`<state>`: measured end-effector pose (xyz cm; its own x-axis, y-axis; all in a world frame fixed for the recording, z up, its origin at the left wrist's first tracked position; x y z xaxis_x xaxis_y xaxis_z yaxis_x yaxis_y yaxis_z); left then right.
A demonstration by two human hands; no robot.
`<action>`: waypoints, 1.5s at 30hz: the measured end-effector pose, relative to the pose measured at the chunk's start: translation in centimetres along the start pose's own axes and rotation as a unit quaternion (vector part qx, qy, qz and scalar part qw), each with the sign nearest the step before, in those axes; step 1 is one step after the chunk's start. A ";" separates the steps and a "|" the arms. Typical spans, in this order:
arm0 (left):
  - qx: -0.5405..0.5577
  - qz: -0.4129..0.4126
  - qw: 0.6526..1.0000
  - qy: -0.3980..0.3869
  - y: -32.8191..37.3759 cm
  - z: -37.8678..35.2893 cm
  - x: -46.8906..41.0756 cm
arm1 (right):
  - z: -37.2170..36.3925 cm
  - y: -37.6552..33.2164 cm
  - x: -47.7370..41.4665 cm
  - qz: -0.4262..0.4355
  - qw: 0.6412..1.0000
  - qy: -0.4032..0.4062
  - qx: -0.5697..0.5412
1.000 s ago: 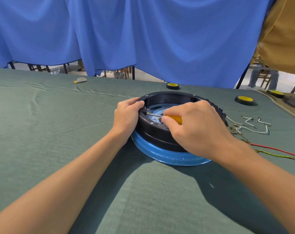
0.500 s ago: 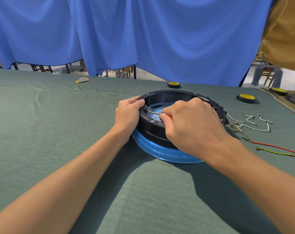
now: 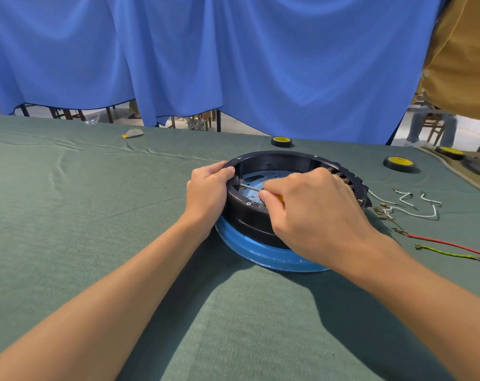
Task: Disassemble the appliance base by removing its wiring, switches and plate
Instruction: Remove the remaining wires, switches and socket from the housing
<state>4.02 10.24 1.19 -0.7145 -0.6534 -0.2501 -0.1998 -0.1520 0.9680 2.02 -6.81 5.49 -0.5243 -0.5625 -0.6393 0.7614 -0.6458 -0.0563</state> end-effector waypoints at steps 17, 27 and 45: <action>-0.017 -0.006 1.000 -0.004 0.2 0.0 0.1 | 0.7 0.4 -0.1 -0.024 1.000 -0.010 -0.012; -0.020 0.000 1.000 -0.001 0.1 0.0 0.1 | 0.4 -0.2 -0.4 -0.009 1.000 -0.010 0.005; -0.063 -0.042 0.997 0.009 0.5 0.0 0.7 | -0.1 0.6 -0.5 -0.047 0.999 -0.001 0.017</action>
<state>3.47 9.73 1.49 -0.6870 -0.6468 -0.3311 -0.1714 -0.2986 0.9389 2.81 -6.88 5.74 -0.5937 -0.5004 -0.6302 0.6957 -0.7127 -0.0896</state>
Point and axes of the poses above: each hand's wrist, its own x-axis away from the middle knuckle, its own z-axis out of the back of the hand, y = z × x, the point moved 1 cm from there along -x, towards the middle knuckle, and after that the axes turned 6 degrees about y, right-handed, at the moved point
